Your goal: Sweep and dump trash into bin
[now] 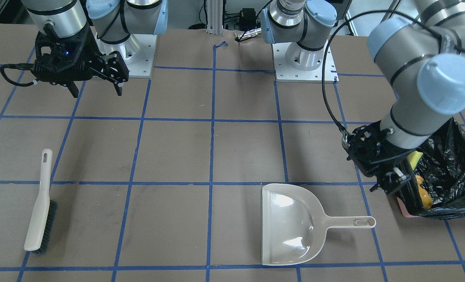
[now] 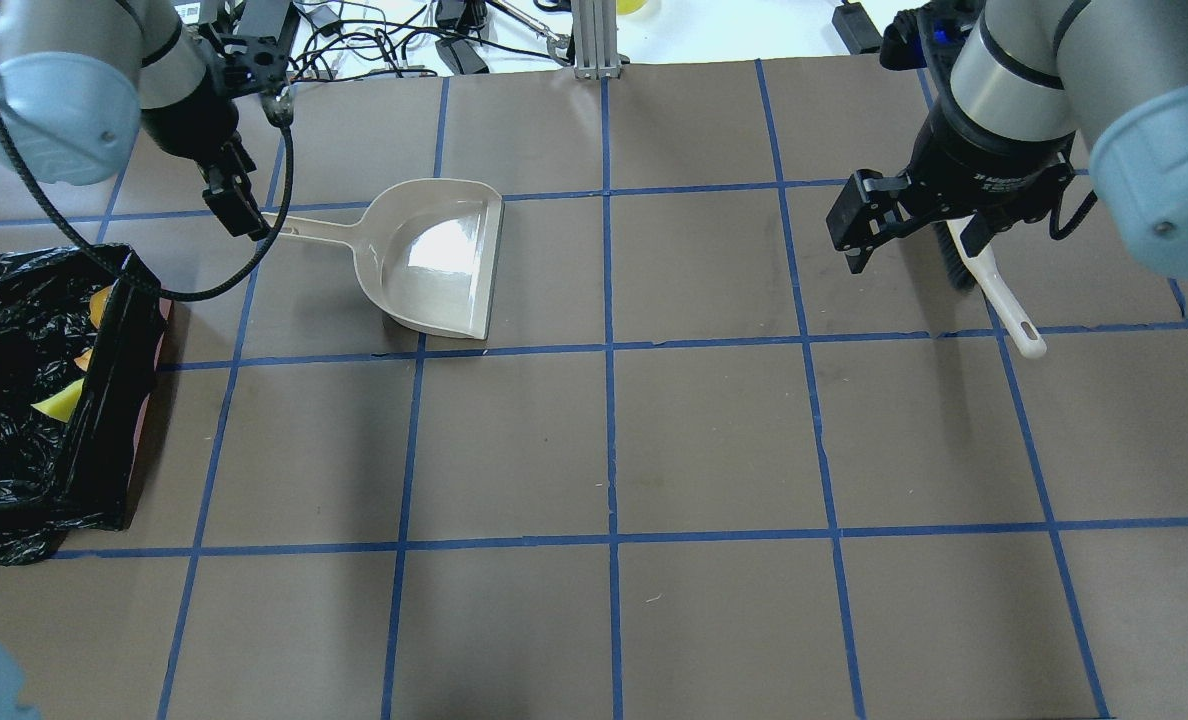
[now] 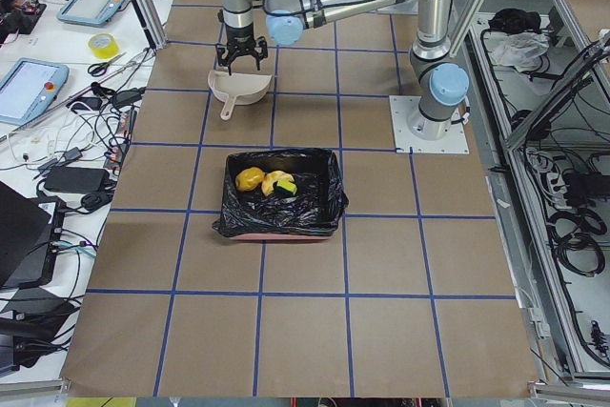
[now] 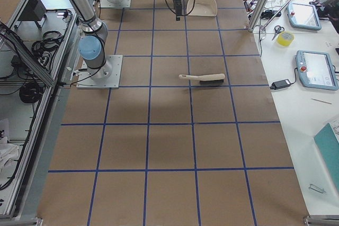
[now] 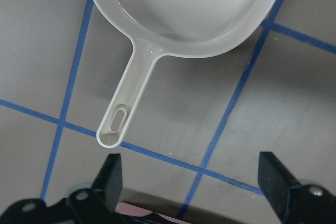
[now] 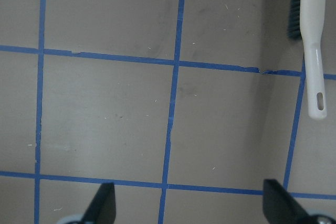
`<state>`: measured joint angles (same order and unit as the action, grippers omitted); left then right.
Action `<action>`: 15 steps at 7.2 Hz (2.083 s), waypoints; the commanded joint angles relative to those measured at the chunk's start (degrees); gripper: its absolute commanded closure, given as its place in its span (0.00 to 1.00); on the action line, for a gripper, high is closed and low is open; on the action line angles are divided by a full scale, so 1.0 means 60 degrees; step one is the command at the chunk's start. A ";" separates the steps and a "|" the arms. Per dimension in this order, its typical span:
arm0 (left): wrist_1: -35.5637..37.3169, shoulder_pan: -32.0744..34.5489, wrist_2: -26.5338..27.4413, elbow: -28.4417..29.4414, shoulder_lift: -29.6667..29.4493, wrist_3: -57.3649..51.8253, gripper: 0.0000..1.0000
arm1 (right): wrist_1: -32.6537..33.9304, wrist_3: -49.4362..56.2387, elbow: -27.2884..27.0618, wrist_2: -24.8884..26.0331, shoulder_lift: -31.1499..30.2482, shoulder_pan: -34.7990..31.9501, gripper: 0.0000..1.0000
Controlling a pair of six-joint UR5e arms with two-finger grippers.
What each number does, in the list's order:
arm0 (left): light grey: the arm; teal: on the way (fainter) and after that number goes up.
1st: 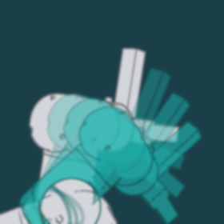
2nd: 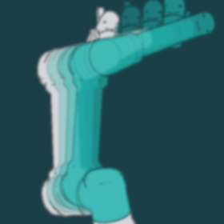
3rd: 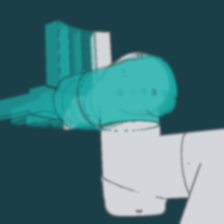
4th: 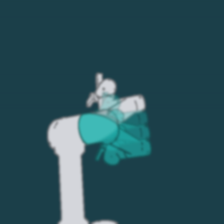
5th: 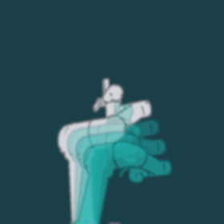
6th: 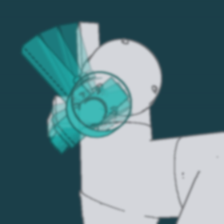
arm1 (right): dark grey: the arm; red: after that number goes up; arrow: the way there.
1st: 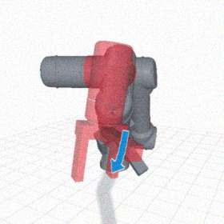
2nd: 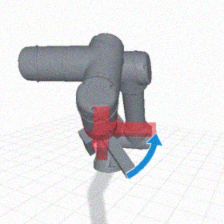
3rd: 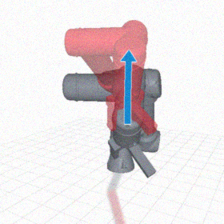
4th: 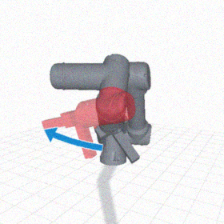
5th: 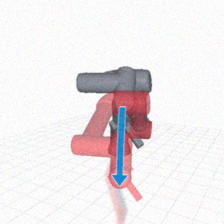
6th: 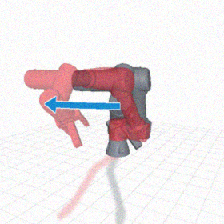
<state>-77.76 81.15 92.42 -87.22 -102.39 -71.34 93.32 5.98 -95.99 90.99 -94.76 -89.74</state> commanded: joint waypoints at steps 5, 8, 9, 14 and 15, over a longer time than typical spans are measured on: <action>-0.1777 0.0010 -0.0182 -0.0111 0.2007 0.7833 0.00 | -0.0040 0.0072 -0.0012 0.0026 -0.0071 0.0001 0.00; -0.1486 0.1237 -0.0403 0.0006 0.1729 1.1311 0.00 | -0.0041 0.0087 -0.0012 0.0011 -0.0071 0.0001 0.00; -0.1411 0.1240 -0.0345 -0.0110 0.1816 1.1231 0.00 | -0.0041 0.0087 -0.0012 0.0011 -0.0071 0.0001 0.00; -0.1572 0.1196 -0.0300 -0.0417 0.2080 1.1186 0.00 | -0.0040 0.0087 -0.0012 0.0011 -0.0086 0.0001 0.00; -0.1572 0.1196 -0.0286 -0.0419 0.2080 1.1201 0.00 | -0.0041 0.0087 -0.0012 -0.0003 -0.0086 0.0001 0.00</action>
<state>-87.23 88.33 90.69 -89.40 -89.99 -4.13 93.10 6.50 -96.07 91.02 -95.26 -89.74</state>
